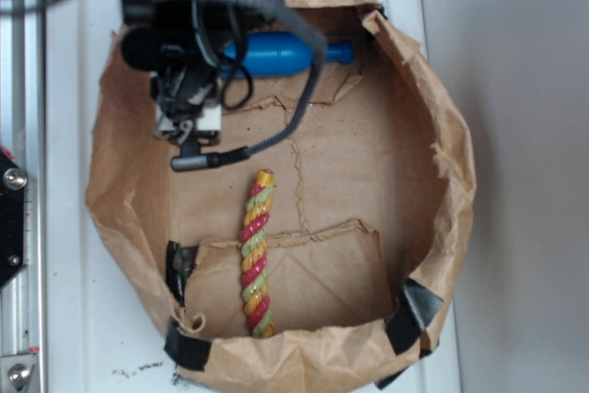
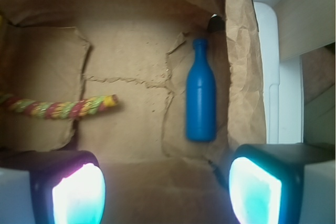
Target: Grab the blue bottle.
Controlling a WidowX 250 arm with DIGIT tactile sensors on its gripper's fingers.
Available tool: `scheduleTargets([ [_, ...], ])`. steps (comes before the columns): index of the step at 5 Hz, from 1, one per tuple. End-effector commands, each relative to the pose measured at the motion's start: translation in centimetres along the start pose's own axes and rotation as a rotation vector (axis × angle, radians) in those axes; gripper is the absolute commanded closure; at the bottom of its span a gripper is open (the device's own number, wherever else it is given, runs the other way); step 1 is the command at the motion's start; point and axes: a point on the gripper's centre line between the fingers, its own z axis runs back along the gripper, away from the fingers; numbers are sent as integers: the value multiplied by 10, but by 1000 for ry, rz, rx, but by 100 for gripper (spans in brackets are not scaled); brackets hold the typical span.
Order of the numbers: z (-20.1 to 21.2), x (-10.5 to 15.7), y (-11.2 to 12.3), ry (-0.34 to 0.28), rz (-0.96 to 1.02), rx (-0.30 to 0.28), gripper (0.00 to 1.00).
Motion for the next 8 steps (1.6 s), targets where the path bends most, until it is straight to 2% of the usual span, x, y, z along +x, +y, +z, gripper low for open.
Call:
scheduleTargets([
  [1, -30, 16, -46, 84, -39, 24, 0],
  [2, -50, 31, -44, 138, -1, 17, 0],
  [3, -73, 47, 0, 179, 88, 22, 0],
  [4, -82, 48, 31, 174, 139, 60, 0],
  [5, -78, 39, 41, 203, 212, 111, 0],
  [8, -78, 39, 41, 203, 212, 111, 0],
])
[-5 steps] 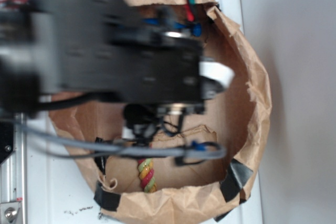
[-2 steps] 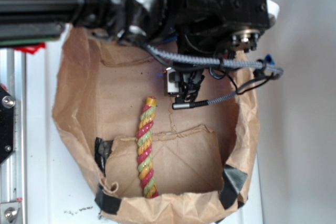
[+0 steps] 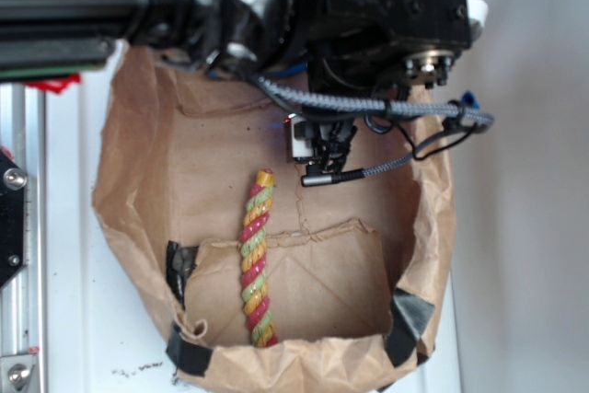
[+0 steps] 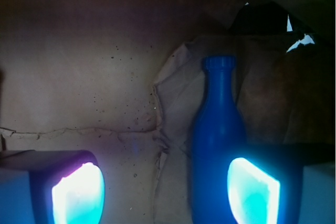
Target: Grab the blue bottle.
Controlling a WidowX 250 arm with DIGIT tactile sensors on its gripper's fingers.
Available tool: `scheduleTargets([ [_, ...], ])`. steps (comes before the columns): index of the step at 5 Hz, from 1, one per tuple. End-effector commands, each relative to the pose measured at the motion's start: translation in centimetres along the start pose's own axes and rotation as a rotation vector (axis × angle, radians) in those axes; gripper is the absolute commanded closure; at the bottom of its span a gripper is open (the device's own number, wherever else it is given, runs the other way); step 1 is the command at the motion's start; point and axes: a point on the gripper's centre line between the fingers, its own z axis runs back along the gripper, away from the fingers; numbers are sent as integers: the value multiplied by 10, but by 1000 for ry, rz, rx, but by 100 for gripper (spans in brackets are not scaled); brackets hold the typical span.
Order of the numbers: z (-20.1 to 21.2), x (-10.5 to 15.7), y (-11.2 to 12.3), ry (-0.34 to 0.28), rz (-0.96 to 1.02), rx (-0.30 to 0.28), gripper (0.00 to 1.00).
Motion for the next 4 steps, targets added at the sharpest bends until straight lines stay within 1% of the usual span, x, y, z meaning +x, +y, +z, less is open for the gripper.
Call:
scheduleTargets([
  [1, 21, 6, 9, -57, 23, 13, 0],
  [2, 2, -10, 8, -61, -16, 40, 0],
  [3, -3, -31, 10, -138, -30, 68, 0],
  [4, -11, -38, 14, -196, 6, 102, 0],
])
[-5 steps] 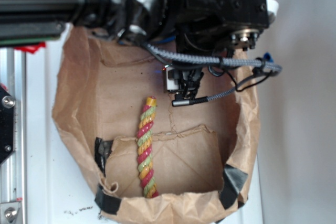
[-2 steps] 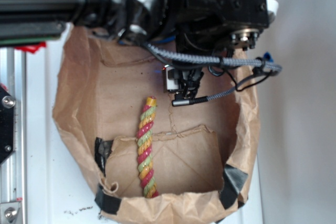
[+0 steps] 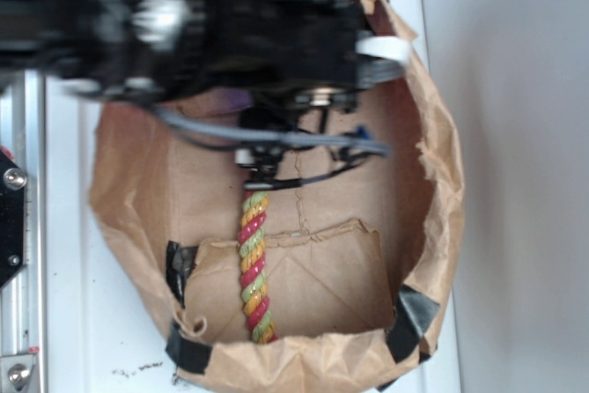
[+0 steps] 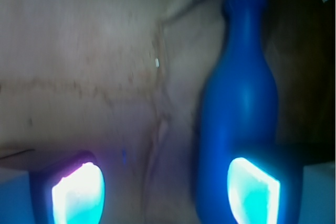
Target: Grab the blue bottle.
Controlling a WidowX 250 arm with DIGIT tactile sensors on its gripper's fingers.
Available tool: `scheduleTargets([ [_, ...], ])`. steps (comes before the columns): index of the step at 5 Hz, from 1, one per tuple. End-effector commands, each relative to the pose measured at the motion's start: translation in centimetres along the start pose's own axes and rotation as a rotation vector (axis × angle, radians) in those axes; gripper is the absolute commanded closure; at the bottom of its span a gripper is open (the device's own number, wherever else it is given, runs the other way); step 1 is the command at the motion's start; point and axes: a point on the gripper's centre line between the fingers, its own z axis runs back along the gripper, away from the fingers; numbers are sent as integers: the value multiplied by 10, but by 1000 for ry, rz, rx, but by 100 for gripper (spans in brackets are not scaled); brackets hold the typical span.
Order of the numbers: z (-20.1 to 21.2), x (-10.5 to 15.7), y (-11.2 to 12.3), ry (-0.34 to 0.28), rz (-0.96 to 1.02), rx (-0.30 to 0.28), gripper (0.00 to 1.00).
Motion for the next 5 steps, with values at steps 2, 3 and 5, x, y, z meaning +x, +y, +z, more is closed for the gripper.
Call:
scheduleTargets([
  [2, -1, 19, 25, -62, 116, 78, 0],
  [3, -6, 33, 31, -51, 153, 92, 0],
  [5, -6, 37, 27, -104, 134, 87, 0],
])
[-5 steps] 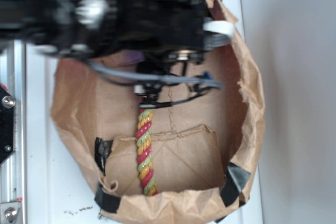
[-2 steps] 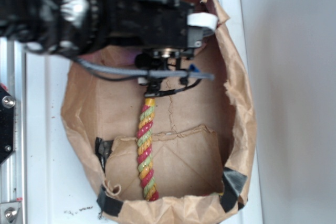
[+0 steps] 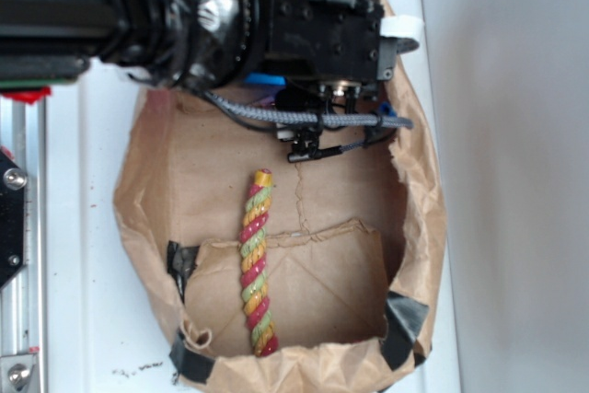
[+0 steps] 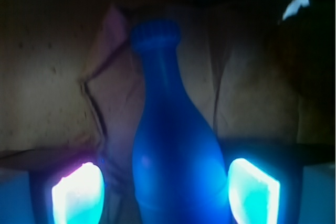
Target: Grab the blue bottle.
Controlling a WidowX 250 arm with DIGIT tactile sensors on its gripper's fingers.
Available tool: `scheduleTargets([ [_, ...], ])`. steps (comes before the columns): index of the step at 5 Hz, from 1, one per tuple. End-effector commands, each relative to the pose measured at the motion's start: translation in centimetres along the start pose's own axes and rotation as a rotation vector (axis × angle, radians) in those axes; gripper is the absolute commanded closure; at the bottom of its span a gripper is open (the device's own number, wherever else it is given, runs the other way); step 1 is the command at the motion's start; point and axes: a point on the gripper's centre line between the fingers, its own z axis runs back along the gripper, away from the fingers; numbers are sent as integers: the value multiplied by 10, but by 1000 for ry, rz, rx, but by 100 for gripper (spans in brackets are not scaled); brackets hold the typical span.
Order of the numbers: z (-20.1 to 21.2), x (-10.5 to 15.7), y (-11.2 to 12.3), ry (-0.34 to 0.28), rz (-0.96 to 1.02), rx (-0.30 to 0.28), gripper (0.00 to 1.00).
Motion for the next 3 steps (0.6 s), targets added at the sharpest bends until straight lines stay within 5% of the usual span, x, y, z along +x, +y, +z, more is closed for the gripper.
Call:
scheduleTargets([
  [1, 12, -2, -1, -47, -28, 12, 0],
  [2, 9, -5, -5, -28, -31, 13, 100],
  [3, 15, -5, -3, -41, -32, -16, 100],
])
